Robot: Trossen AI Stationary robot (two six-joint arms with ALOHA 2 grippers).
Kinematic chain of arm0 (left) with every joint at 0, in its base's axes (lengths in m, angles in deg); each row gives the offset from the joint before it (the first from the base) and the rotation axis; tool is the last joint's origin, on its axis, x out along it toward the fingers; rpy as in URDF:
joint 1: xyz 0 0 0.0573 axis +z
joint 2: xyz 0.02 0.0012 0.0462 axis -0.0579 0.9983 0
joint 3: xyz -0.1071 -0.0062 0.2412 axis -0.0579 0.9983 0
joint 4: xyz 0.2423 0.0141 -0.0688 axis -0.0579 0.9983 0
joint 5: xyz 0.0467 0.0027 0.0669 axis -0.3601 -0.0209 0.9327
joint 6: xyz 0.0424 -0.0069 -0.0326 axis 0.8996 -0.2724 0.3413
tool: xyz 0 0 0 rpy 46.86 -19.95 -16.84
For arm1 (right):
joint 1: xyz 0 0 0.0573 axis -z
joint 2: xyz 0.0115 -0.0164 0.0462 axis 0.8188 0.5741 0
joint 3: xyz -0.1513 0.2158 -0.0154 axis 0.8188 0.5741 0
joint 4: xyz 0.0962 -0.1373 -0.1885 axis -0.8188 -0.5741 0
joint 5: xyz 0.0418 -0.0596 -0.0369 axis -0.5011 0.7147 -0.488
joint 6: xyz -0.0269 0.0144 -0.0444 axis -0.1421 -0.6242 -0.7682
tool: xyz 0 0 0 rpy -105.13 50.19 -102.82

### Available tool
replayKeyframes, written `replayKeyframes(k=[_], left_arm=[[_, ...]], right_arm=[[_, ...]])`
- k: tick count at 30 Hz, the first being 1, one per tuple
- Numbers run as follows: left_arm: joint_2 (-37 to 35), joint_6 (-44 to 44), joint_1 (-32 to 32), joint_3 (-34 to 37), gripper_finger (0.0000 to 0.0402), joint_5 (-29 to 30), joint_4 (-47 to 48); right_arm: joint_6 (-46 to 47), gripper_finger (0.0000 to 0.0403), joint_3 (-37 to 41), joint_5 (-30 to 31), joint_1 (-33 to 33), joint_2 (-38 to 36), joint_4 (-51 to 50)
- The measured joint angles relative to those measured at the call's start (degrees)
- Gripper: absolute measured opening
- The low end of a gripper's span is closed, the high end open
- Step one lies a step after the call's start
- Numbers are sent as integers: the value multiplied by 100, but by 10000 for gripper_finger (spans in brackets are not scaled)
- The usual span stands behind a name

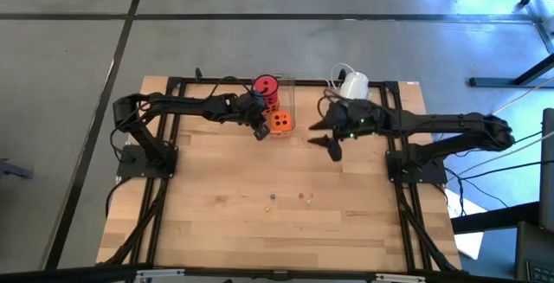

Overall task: Pick & Place Dice
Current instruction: Put the small blue die into the bin, then put the right small yellow die into the bin

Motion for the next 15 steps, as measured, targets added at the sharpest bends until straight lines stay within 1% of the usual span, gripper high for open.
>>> replayKeyframes(k=[2,5,10,12,15], left_arm=[[0,0,1,0,73,-63,2],[0,2,0,-1,74,-110,2],[0,0,2,-1,94,-110,0],[0,-1,1,-1,104,-110,0],[0,-7,2,-1,116,-110,0]], right_arm=[[163,228,0,8,-281,58,-46],[158,228,0,10,-691,245,-195],[155,228,0,82,-1322,855,-337],[154,228,0,233,-1557,1117,-345],[154,228,0,619,-1872,1466,-311]])
